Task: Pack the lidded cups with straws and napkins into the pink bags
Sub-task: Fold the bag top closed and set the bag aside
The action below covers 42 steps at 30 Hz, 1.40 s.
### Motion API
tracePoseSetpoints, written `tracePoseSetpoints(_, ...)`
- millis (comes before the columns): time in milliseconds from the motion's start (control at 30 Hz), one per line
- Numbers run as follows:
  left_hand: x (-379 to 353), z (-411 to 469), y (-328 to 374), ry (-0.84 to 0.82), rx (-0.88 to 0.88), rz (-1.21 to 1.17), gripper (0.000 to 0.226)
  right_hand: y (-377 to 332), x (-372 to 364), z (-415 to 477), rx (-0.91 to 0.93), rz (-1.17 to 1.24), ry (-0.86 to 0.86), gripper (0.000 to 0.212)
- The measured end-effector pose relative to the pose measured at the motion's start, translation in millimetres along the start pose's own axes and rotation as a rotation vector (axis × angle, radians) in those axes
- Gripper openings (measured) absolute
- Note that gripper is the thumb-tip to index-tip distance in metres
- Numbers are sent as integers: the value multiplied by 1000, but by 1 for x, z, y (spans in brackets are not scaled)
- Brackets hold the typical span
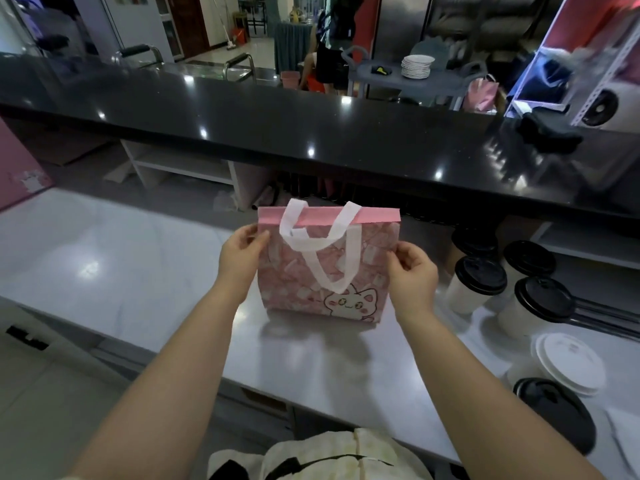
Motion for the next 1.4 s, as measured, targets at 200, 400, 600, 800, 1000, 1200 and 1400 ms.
tracePoseSetpoints(200,8,-36,-20,-35,0,-15,18,42,-1,-5,-134,58,-109,18)
tracePoseSetpoints(400,14,-40,-35,47,15,1,10,62,-8,-11,-219,19,-85,20)
tracePoseSetpoints(600,19,-36,-41,-29,47,-34,9,64,-7,-6,-215,10,-65,20)
tracePoseSetpoints(800,37,-51,-75,-32,97,108,24,90,7,-18,-258,-12,-138,23)
tracePoseSetpoints(1000,33,-51,-83,13,114,52,18,103,10,-14,-356,13,-176,21)
tracePoseSetpoints(1200,31,-49,-86,14,129,3,17,101,8,-8,-355,17,-214,22)
tracePoseSetpoints(1400,36,-62,-107,9,159,152,18,117,7,-18,-422,-127,-246,21)
Point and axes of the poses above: each hand's wrist, its own z-axis towards the middle knuckle, its own x-axis out of the back of the hand, y = z × x, the point moved 5 cm from there along z, towards the middle knuckle, and after that the axes turned 8 degrees about -z, right-handed, at the moved point
